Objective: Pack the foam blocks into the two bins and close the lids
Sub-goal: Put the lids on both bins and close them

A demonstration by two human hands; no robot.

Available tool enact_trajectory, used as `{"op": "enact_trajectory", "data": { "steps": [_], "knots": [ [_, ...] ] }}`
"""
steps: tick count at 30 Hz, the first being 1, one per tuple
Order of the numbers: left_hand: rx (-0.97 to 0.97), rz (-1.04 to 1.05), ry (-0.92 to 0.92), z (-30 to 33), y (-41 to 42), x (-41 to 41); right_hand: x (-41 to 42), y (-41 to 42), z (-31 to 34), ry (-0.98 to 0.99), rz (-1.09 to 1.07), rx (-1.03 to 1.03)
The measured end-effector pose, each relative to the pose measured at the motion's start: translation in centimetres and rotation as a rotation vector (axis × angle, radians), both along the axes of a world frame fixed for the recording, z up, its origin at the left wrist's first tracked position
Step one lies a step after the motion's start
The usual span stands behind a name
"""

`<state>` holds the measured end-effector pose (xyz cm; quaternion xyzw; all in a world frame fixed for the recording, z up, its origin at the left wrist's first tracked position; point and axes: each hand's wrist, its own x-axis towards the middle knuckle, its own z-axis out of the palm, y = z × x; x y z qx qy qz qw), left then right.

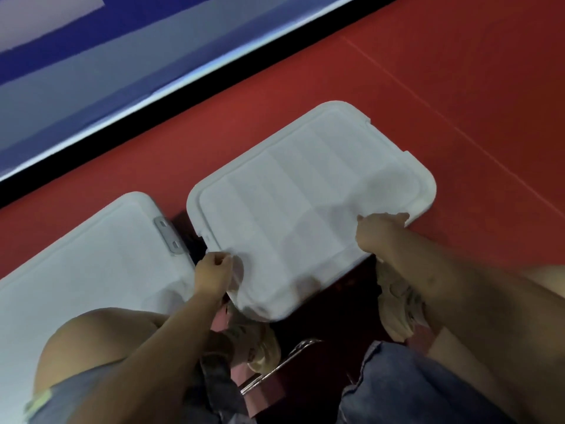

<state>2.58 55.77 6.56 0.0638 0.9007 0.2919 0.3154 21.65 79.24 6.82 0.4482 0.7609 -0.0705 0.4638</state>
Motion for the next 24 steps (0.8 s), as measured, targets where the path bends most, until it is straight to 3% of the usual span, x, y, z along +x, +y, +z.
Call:
{"op": "enact_trajectory", "data": {
  "steps": [3,5,7,9,13,19,24],
  "knots": [
    [0.031,0.053,-0.208,-1.4,-1.2,-1.3,0.8,0.2,-1.0,-0.141,-0.002,-0.058],
    [0.094,0.127,-0.376,-2.9,-2.0,-1.6,1.3,0.1,-1.0,-0.130,0.021,-0.048],
    [0.152,0.245,-0.499,-3.1,-2.1,-1.3,0.9,-0.9,-0.4,-0.084,0.071,0.038],
    [0.210,0.338,-0.569,-3.0,-2.1,-1.2,-0.3,-2.4,0.2,0.097,0.153,0.165],
    [0.264,0.460,-0.658,-2.9,-1.5,-1.6,-3.8,-5.7,0.3,0.473,0.280,0.009],
    [0.208,0.595,-0.677,-3.7,-0.5,-3.3,-7.5,-7.7,-0.3,0.535,0.323,-0.075],
    [0.092,0.544,-0.711,-4.2,-0.3,-3.2,-8.1,-7.4,-0.6,0.463,0.264,-0.152]
  ]
}}
